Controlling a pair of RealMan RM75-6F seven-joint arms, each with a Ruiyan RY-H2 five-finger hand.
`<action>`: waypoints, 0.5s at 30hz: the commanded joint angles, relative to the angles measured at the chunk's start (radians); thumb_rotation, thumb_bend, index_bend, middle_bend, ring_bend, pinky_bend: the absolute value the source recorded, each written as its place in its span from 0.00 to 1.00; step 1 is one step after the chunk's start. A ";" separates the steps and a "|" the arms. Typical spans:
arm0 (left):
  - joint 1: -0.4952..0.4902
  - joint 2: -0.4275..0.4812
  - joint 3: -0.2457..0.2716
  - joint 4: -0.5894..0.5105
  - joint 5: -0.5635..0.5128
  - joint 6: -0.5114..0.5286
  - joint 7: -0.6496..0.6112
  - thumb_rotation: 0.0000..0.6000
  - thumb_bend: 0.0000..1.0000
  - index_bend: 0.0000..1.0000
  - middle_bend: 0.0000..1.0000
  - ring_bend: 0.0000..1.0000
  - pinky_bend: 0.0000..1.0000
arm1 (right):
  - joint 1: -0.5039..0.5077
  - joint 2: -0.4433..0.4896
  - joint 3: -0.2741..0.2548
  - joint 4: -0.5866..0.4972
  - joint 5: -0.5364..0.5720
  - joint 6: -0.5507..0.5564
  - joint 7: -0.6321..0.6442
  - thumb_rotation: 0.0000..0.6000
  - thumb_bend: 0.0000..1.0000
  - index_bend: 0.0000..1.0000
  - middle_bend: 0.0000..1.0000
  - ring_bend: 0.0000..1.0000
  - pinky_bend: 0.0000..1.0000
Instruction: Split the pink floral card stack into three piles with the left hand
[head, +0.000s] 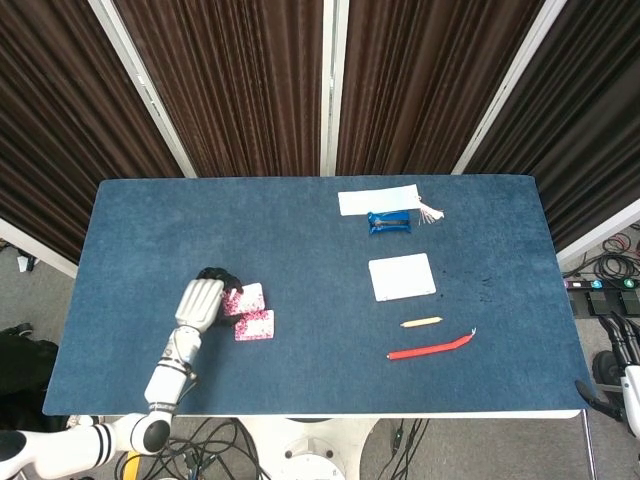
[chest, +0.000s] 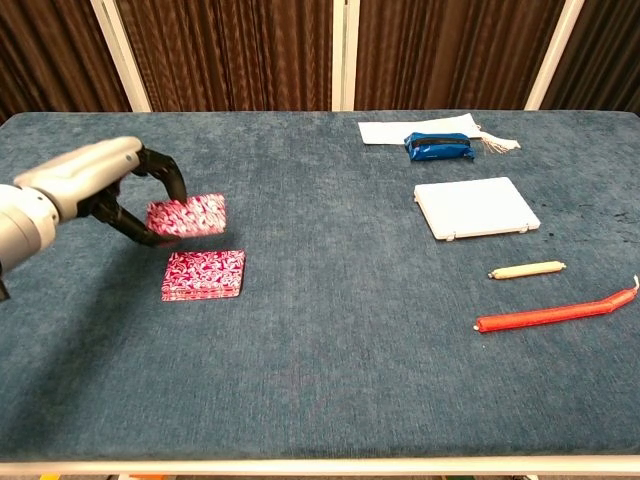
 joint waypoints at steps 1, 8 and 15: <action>-0.007 -0.004 -0.026 0.055 -0.012 -0.005 -0.025 1.00 0.24 0.45 0.45 0.20 0.17 | 0.000 0.000 -0.001 -0.001 -0.001 0.000 -0.001 1.00 0.11 0.00 0.00 0.00 0.00; -0.021 -0.020 -0.046 0.178 -0.037 -0.049 -0.063 1.00 0.24 0.45 0.45 0.20 0.17 | -0.001 0.000 -0.001 -0.003 -0.003 0.001 -0.009 1.00 0.11 0.00 0.00 0.00 0.00; -0.027 -0.055 -0.049 0.279 -0.051 -0.084 -0.100 1.00 0.24 0.45 0.45 0.20 0.17 | 0.001 0.001 -0.001 -0.011 0.003 -0.008 -0.019 1.00 0.11 0.00 0.00 0.00 0.00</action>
